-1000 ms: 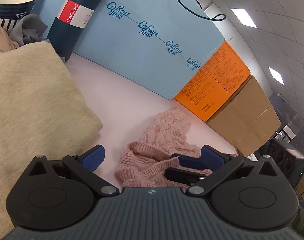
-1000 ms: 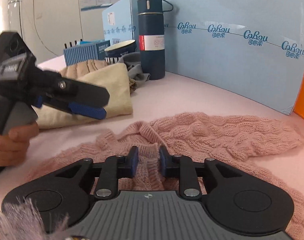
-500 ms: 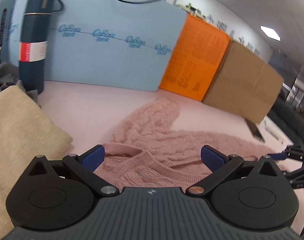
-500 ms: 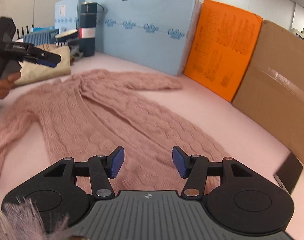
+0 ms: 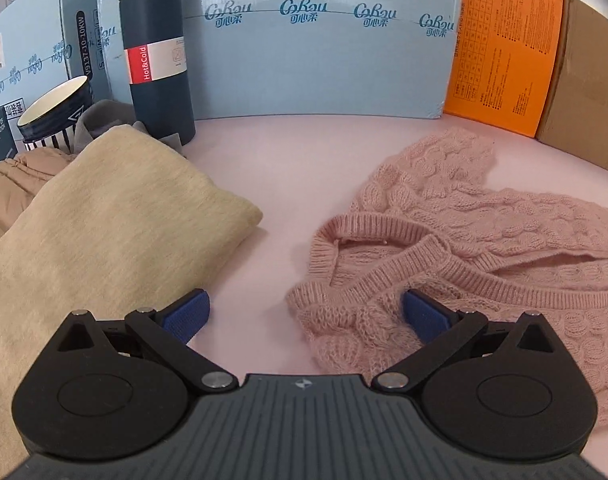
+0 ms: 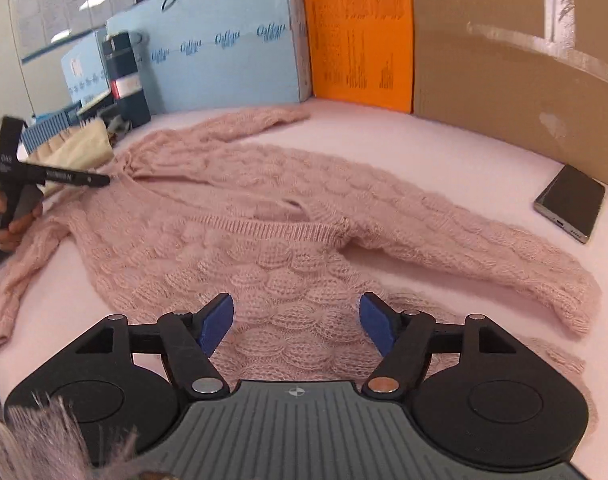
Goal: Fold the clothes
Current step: 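Open the right gripper and lift away from the spread sweater, then move the right gripper to the sweater sleeve cuff and close on it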
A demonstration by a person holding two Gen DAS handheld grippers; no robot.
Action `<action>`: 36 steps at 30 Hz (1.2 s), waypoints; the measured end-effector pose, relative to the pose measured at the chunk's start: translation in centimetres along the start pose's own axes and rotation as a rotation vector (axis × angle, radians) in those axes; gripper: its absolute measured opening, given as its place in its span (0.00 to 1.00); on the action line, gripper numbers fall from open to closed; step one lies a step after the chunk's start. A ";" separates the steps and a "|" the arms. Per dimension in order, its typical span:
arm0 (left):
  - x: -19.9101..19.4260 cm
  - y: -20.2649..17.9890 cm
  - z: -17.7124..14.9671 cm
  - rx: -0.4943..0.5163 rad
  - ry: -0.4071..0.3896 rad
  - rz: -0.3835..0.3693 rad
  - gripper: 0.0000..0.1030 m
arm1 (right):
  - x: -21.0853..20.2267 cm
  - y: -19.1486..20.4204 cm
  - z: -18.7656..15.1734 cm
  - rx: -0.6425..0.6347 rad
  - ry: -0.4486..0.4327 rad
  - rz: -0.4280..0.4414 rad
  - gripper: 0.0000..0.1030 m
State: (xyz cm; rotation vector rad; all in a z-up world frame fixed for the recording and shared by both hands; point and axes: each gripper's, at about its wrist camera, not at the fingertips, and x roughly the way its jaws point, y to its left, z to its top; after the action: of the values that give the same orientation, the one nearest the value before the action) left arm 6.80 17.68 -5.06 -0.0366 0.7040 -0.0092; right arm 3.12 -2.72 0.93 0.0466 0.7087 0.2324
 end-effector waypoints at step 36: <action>-0.6 -1.4 -1.3 0.053 -0.006 0.009 1.00 | -5.9 -8.4 -6.3 0.248 -0.070 -0.355 0.46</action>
State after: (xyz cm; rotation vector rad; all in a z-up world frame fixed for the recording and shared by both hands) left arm 5.47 16.28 -5.61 0.0173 0.6980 -0.0191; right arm -3.68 -12.41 -1.12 0.1629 0.6612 -0.1967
